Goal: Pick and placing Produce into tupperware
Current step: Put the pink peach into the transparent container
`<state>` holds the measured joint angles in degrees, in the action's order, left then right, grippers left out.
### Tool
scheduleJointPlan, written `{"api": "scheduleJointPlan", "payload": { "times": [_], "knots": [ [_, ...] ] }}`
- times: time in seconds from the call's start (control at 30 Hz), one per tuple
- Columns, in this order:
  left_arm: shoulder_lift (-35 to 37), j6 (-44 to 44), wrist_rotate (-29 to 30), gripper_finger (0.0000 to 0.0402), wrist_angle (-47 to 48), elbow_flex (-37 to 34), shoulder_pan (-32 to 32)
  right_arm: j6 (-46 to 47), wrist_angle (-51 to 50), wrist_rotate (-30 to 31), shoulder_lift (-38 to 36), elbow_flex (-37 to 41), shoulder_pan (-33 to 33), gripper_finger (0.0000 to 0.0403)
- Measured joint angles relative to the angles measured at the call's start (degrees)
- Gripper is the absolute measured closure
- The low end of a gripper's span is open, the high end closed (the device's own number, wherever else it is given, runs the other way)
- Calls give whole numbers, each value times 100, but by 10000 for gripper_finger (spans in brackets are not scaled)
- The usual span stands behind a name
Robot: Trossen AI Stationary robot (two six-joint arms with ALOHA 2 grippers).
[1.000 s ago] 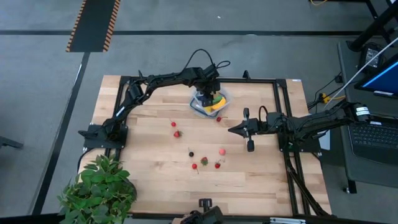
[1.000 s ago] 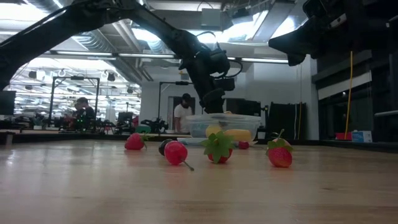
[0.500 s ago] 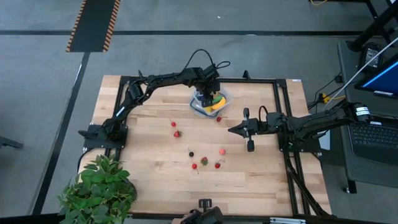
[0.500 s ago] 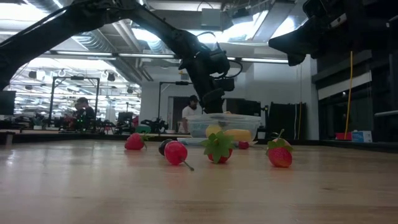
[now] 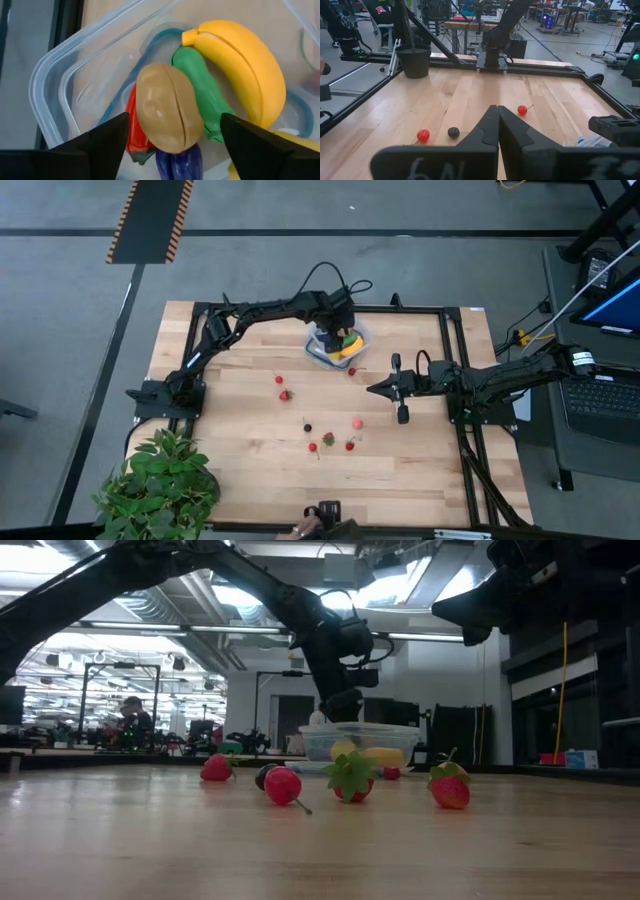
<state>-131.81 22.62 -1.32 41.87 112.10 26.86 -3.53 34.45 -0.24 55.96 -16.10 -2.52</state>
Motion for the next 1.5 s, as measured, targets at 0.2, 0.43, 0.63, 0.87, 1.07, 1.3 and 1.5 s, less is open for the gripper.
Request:
{"api": "scheduleJointPlan", "payload": {
  "times": [0.2,0.43,0.63,0.87,1.07,1.3,1.5],
  "knots": [
    [87,-163,346,94,353,128,-117,0,1,-2,0,0,-2,398],
    [516,-441,-332,88,549,152,-272,2,-16,-4,0,0,-2,398],
    [1031,-468,-2523,87,657,152,-384,2,-4,-289,0,0,-2,398],
    [1282,-405,-3598,92,849,110,-750,92,-9,-305,0,0,-54,398],
    [1652,-582,-3078,88,110,-707,-1184,173,-129,-307,0,-2,-249,398],
    [2864,-1314,-2217,88,-1978,-2818,-1540,148,-210,-301,0,-2,-497,398],
    [4101,-1639,-1153,91,-3830,-4714,-2212,18,-200,-284,0,-2,-525,398]
  ]
}}
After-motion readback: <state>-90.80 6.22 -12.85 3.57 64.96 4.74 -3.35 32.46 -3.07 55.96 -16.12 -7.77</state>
